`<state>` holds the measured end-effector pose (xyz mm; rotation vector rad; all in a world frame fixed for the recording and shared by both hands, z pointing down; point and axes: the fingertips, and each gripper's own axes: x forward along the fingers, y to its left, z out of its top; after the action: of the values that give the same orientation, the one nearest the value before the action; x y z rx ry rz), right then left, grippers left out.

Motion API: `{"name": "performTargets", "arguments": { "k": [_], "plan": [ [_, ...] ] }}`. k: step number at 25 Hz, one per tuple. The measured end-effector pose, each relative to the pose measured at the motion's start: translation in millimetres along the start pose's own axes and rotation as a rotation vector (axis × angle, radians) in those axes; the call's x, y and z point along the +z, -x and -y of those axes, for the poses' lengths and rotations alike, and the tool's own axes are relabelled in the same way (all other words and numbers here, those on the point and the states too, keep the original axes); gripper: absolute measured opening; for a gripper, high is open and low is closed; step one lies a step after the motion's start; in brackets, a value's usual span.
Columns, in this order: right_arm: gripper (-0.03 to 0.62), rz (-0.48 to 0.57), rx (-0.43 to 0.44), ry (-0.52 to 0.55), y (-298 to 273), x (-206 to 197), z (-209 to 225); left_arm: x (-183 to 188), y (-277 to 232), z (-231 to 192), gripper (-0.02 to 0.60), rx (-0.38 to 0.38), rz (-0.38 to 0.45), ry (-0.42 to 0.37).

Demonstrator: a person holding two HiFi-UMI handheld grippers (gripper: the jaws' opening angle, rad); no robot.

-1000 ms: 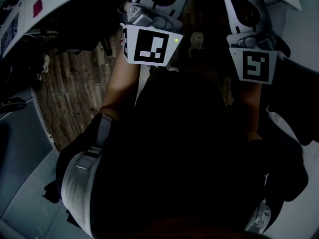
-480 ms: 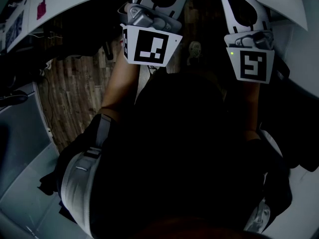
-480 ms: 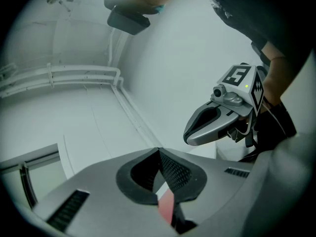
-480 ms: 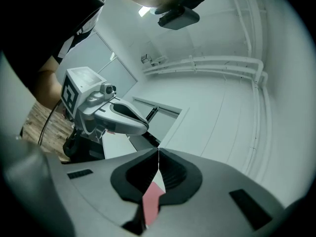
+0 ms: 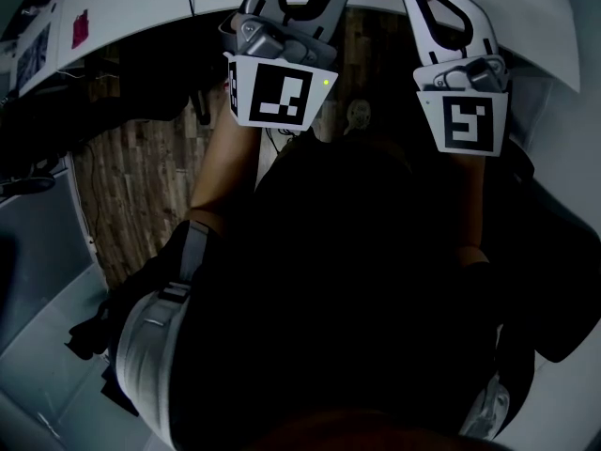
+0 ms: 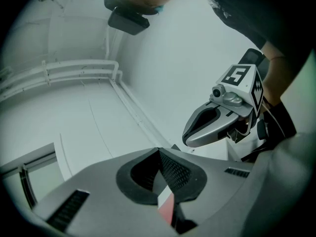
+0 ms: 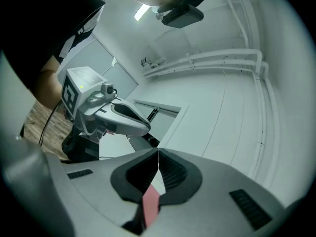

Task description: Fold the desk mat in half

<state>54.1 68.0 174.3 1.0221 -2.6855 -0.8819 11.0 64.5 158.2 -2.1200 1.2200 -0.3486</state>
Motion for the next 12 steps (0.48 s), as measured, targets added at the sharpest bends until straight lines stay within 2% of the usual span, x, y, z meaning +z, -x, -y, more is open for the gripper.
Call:
{"name": "performTargets", "arguments": {
  "k": [5,12],
  "plan": [
    [0.029,0.0,0.017,-0.005,-11,-26,22,-6,-35,0,0.012,0.007,-0.001,-0.004],
    [0.029,0.021,0.021,-0.005,-25,-39,47,-14,-65,-3,0.014,0.008,-0.011,-0.004]
  ]
}}
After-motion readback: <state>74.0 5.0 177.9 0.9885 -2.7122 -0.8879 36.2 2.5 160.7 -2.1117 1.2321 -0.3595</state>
